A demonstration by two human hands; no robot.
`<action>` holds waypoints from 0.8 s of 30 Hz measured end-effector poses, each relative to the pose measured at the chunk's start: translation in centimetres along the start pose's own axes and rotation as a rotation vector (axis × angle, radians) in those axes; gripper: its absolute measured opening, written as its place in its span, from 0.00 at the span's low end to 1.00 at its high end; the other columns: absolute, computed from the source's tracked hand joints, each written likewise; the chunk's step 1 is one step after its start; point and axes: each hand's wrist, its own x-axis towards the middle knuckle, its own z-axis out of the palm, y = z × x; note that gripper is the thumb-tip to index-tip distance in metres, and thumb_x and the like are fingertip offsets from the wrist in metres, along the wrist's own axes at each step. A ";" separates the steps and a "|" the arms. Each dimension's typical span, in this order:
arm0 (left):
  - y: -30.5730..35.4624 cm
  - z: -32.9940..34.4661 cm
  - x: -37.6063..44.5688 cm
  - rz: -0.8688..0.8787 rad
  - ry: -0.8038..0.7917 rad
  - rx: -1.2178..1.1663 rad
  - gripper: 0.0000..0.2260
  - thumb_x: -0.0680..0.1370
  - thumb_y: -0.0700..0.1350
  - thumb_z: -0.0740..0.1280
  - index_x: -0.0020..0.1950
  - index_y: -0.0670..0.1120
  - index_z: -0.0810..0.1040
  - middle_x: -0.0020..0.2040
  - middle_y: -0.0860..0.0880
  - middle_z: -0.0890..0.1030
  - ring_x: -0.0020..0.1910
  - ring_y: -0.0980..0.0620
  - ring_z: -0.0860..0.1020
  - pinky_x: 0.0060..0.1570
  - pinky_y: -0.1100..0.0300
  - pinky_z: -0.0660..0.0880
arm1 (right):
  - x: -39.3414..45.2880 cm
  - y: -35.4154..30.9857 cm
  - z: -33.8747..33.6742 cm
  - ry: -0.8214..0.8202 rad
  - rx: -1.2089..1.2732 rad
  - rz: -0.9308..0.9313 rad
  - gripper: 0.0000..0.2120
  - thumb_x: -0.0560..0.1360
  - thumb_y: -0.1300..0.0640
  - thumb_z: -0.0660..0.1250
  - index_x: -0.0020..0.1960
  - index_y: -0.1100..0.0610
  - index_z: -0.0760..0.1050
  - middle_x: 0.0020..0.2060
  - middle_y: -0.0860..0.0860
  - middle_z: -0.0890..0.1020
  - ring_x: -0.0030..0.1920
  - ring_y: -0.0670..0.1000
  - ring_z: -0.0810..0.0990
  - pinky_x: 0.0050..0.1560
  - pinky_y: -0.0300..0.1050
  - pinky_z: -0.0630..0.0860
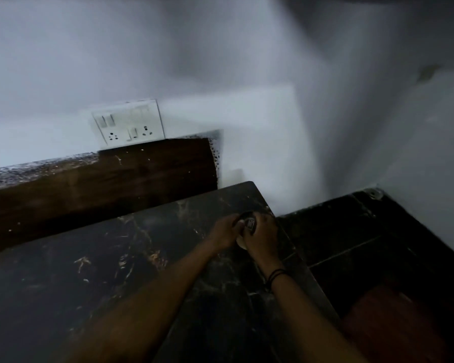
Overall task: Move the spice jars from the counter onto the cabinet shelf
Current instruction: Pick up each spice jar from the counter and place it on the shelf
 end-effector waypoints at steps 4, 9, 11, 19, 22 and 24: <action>-1.3 3.1 0.8 -0.122 0.101 -0.079 0.14 0.81 0.45 0.65 0.66 0.41 0.74 0.63 0.42 0.78 0.62 0.45 0.76 0.61 0.57 0.70 | -0.1 3.1 0.3 -0.046 0.315 0.223 0.36 0.70 0.61 0.72 0.74 0.58 0.62 0.71 0.58 0.69 0.70 0.56 0.68 0.69 0.44 0.65; -2.4 5.6 0.3 -0.011 0.059 -0.301 0.28 0.79 0.38 0.69 0.76 0.40 0.63 0.73 0.42 0.72 0.72 0.45 0.70 0.74 0.50 0.66 | 0.5 5.4 0.9 -0.234 0.470 0.329 0.37 0.73 0.62 0.72 0.77 0.58 0.59 0.72 0.58 0.70 0.70 0.57 0.71 0.70 0.56 0.70; -2.9 6.0 0.0 0.035 0.068 -0.304 0.30 0.79 0.37 0.69 0.78 0.40 0.60 0.74 0.43 0.70 0.73 0.47 0.69 0.75 0.52 0.65 | 0.6 5.7 1.0 -0.222 0.456 0.297 0.34 0.72 0.64 0.74 0.74 0.58 0.63 0.68 0.58 0.74 0.67 0.56 0.74 0.67 0.53 0.73; -3.2 3.4 -1.5 0.030 0.191 -0.562 0.19 0.82 0.43 0.65 0.72 0.48 0.66 0.67 0.49 0.77 0.67 0.52 0.77 0.63 0.62 0.75 | -0.7 3.1 0.6 -0.121 0.490 0.199 0.26 0.69 0.62 0.76 0.65 0.56 0.71 0.62 0.56 0.77 0.62 0.55 0.77 0.64 0.53 0.75; -2.5 1.6 -2.3 -0.023 0.234 -0.741 0.15 0.83 0.48 0.60 0.70 0.48 0.66 0.64 0.47 0.78 0.61 0.51 0.80 0.57 0.58 0.79 | -1.7 1.5 -0.3 -0.151 0.582 0.111 0.21 0.72 0.66 0.71 0.62 0.57 0.70 0.60 0.57 0.76 0.59 0.55 0.77 0.61 0.58 0.77; -2.2 0.7 -2.7 -0.074 0.276 -0.796 0.16 0.85 0.50 0.56 0.70 0.45 0.66 0.64 0.44 0.76 0.56 0.52 0.81 0.50 0.63 0.80 | -2.4 0.5 -0.8 -0.199 0.632 0.060 0.20 0.73 0.68 0.68 0.61 0.56 0.69 0.59 0.56 0.76 0.58 0.56 0.78 0.59 0.60 0.78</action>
